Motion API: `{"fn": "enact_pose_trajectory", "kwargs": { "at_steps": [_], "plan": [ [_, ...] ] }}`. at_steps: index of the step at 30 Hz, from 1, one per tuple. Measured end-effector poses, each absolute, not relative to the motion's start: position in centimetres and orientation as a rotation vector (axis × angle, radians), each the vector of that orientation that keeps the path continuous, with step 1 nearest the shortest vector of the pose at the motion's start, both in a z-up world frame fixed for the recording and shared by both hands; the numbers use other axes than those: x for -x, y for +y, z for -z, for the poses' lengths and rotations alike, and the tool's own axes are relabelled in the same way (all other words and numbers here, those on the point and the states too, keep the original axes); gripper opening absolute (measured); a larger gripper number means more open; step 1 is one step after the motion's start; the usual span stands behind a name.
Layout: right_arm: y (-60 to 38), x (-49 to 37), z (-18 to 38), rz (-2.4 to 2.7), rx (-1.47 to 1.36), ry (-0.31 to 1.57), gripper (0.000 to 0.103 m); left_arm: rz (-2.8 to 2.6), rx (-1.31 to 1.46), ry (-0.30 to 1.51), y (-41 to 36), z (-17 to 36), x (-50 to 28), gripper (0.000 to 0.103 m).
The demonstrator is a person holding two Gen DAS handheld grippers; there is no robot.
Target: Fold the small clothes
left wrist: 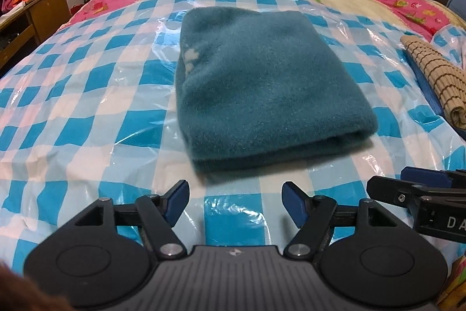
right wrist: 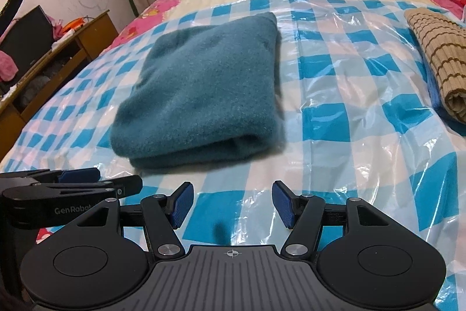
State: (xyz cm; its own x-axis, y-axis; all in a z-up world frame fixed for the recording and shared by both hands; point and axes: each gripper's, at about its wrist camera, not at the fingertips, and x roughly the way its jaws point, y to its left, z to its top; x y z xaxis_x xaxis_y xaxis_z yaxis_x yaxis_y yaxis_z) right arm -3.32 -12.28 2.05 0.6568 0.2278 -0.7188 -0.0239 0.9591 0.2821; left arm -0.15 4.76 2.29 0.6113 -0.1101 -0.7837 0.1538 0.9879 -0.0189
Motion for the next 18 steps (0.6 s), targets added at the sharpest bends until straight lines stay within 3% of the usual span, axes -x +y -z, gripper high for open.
{"fn": "enact_pose_trajectory", "kwargs": {
  "at_steps": [18],
  "plan": [
    [-11.99,3.72,-1.75,-0.123,-0.244,0.858,0.06,0.154,-0.045,0.908,4.58,-1.84,0.86,0.084]
  ]
}}
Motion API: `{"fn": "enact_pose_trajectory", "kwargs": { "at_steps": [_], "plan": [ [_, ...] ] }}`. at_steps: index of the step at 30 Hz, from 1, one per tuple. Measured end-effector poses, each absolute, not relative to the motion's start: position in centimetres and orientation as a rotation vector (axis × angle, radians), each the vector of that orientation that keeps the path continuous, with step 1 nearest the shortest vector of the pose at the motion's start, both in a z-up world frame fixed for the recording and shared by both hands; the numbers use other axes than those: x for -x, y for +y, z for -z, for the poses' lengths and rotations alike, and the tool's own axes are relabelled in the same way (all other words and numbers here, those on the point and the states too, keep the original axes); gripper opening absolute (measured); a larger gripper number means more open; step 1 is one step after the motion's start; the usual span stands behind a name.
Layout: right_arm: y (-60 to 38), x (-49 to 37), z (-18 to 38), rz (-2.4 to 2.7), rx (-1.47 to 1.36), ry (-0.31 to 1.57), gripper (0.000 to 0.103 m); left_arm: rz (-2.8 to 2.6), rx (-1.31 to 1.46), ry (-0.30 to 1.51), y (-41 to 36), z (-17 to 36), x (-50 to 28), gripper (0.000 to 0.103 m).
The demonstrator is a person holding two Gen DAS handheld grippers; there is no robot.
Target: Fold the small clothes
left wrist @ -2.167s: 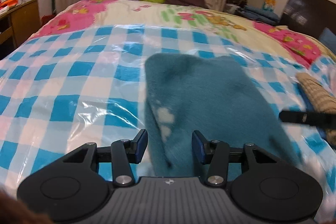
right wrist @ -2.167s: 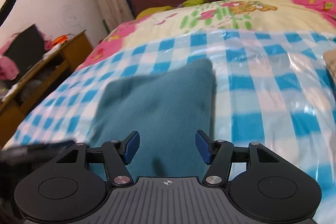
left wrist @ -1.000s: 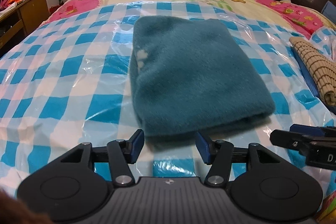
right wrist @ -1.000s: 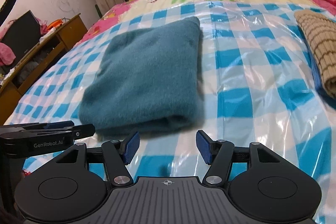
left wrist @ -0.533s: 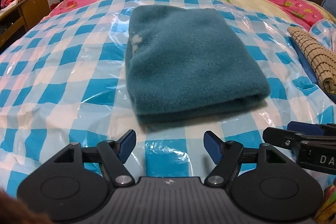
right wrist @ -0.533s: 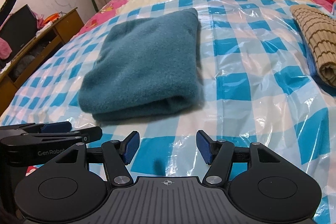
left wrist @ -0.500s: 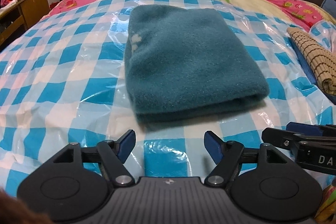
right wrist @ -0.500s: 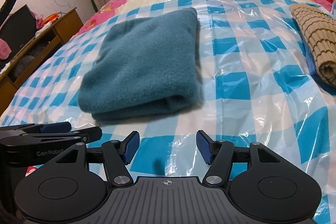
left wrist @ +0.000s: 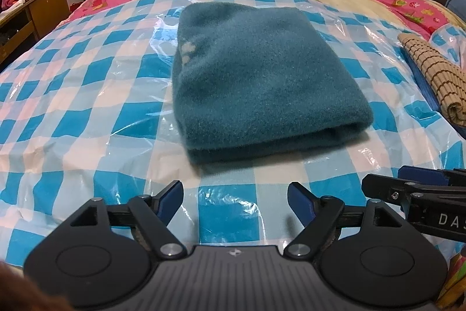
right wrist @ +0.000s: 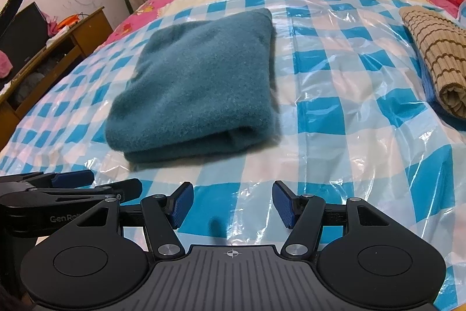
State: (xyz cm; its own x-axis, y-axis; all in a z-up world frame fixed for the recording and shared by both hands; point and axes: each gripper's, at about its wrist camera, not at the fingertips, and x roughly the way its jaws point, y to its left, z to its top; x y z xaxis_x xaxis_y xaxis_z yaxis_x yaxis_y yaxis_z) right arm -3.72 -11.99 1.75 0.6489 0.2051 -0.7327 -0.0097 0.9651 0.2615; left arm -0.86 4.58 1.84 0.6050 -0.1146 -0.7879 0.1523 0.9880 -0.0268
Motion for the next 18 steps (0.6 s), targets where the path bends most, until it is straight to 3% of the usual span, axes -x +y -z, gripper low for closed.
{"fn": "enact_pose_trajectory", "kwargs": {
  "at_steps": [18],
  "plan": [
    [-11.44,3.91,-1.65,-0.093,-0.173,0.866,0.061,0.133,-0.054,0.928,4.48,-1.4,1.19,0.089]
  ]
}}
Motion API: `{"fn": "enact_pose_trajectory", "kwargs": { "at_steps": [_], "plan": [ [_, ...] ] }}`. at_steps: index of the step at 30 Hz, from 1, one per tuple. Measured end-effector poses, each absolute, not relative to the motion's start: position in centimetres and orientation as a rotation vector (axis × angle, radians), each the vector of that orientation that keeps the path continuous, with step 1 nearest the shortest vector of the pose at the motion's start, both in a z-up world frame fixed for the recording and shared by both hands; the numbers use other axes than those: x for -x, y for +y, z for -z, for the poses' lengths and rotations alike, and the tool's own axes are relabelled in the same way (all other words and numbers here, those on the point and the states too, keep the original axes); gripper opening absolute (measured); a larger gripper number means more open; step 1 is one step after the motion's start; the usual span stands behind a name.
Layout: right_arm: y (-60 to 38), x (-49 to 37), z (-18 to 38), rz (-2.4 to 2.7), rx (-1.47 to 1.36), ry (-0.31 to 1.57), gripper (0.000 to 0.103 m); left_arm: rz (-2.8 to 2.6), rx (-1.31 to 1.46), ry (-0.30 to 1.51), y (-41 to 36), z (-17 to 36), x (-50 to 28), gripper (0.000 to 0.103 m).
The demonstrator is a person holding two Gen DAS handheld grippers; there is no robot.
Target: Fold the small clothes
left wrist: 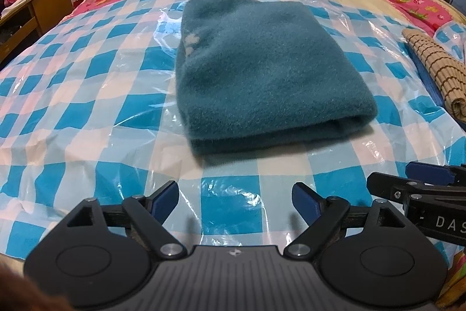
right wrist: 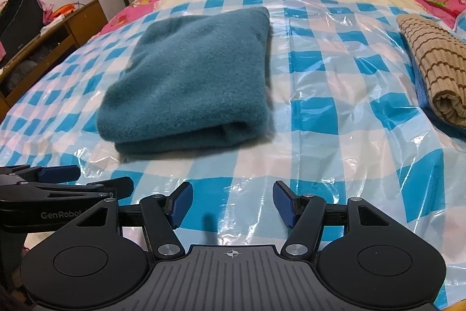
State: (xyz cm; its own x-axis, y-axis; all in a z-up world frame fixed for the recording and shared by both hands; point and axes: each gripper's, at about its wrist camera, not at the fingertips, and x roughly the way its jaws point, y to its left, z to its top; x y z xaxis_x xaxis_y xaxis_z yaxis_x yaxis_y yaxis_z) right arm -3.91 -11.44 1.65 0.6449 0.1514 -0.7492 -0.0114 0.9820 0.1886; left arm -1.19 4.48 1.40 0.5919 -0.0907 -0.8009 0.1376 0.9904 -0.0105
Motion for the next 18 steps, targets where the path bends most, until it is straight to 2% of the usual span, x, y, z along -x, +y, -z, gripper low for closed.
{"fn": "enact_pose_trajectory", "kwargs": {
  "at_steps": [4,18],
  "plan": [
    [-11.19,4.01,-1.67,-0.088,-0.155,0.866,0.065,0.129,-0.067,0.928,4.35,-1.39,1.29,0.09],
    [-11.07,4.18,-1.79,-0.073,-0.132,0.861,0.065,0.134,-0.054,0.925,4.39,-1.44,1.54,0.092]
  ]
}}
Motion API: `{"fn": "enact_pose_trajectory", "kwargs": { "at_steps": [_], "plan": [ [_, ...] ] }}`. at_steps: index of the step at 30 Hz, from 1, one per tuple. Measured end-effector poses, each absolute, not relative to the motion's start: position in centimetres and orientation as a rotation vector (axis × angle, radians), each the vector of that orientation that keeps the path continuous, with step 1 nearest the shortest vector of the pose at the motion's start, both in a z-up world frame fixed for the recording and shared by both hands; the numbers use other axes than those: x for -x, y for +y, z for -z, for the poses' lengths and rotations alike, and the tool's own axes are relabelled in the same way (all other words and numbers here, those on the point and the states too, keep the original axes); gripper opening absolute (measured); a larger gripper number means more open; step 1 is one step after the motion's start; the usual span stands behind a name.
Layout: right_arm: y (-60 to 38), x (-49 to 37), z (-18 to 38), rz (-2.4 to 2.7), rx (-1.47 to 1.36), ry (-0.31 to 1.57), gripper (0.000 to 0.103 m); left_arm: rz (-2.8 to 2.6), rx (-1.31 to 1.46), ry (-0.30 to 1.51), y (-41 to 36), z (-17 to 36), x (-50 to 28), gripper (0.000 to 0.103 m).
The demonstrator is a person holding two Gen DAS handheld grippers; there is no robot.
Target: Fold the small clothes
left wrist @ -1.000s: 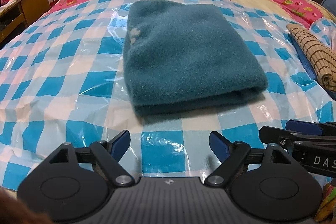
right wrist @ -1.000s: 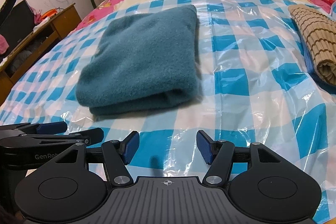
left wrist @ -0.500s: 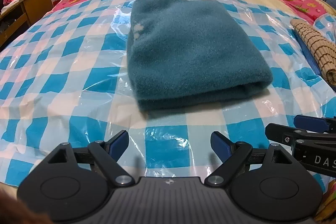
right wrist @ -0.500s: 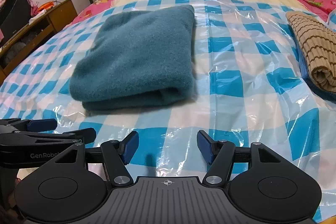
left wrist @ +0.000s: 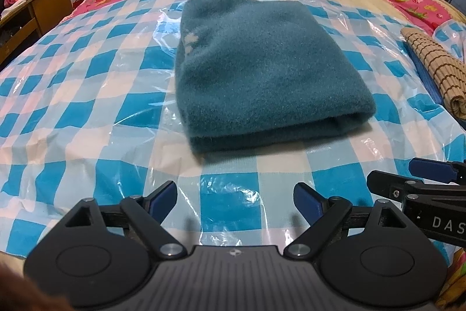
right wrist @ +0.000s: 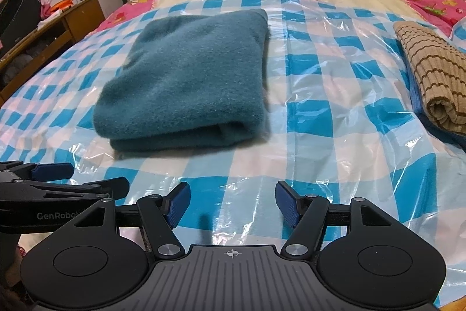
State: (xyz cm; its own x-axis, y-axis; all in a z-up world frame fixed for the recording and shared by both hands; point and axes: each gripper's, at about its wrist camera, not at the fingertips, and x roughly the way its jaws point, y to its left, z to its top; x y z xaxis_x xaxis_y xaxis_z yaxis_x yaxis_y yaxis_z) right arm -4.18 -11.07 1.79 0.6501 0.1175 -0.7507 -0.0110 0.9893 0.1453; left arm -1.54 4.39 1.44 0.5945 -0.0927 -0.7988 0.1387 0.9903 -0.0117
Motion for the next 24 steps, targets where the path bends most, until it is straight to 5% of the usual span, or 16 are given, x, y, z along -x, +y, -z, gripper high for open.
{"fn": "enact_pose_trajectory", "kwargs": {
  "at_steps": [24],
  "plan": [
    [-10.91,4.29,-1.72,-0.066,-0.119,0.862,0.067,0.143,-0.061,0.93,4.02,-1.39,1.81,0.093]
  ]
}}
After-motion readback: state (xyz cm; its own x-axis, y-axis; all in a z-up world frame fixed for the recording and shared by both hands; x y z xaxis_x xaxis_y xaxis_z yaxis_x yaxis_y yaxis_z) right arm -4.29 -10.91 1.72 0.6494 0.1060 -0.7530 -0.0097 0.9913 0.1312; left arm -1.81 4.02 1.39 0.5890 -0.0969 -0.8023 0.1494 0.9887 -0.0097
